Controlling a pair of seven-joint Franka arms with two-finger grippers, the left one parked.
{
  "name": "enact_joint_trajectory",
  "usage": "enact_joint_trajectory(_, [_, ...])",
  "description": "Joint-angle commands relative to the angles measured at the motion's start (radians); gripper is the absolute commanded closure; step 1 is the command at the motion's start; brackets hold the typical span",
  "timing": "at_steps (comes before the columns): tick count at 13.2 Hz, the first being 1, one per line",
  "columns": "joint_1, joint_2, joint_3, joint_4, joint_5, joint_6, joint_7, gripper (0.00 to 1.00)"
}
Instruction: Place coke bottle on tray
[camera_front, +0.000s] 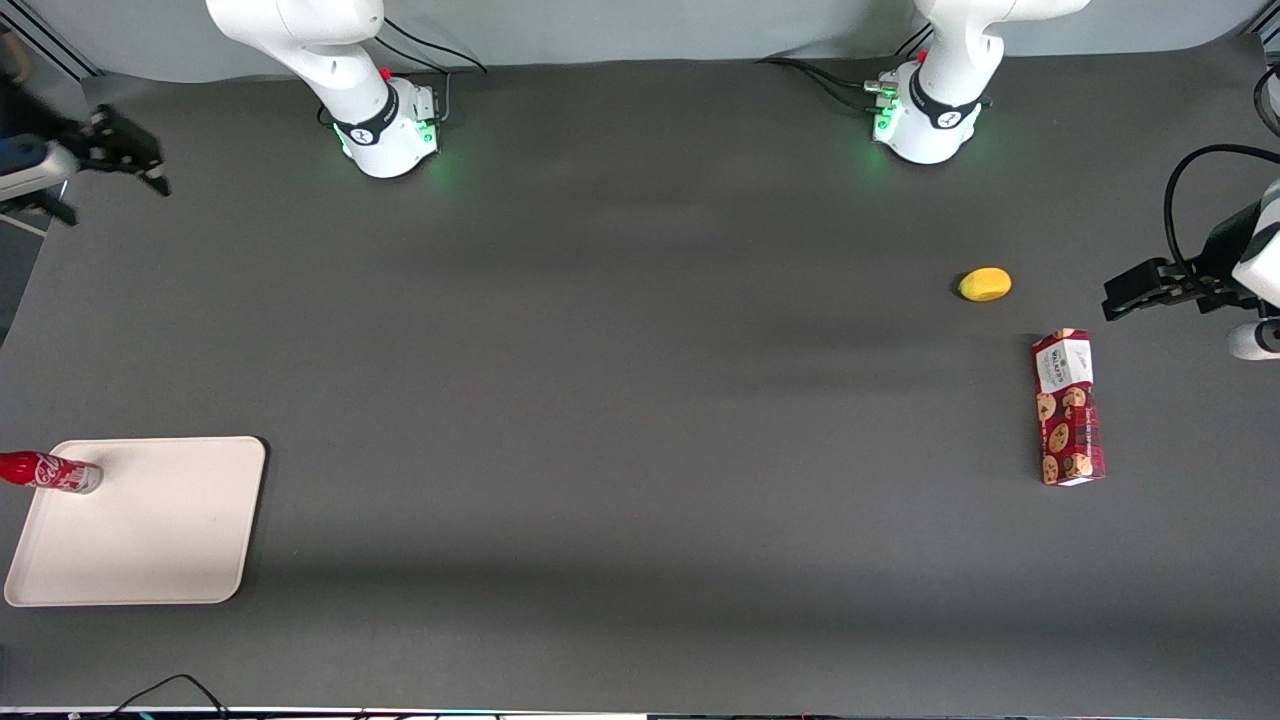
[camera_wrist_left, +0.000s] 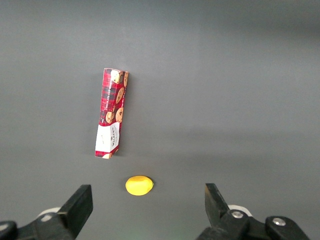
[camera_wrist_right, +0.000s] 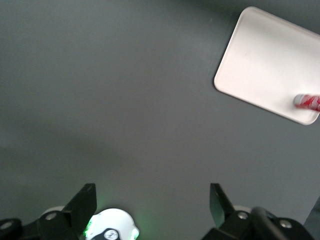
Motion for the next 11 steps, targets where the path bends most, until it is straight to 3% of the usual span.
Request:
enact_joint_trajectory(1, [0.024, -0.132, 0.017, -0.128, -0.025, 0.01, 0.085, 0.0])
enact_joint_trajectory(7, [0.022, 0.014, 0.011, 0.093, 0.019, 0.0, 0.2, 0.0])
enact_joint_trajectory(11, [0.022, 0.015, 0.012, 0.092, 0.055, -0.001, 0.219, 0.0])
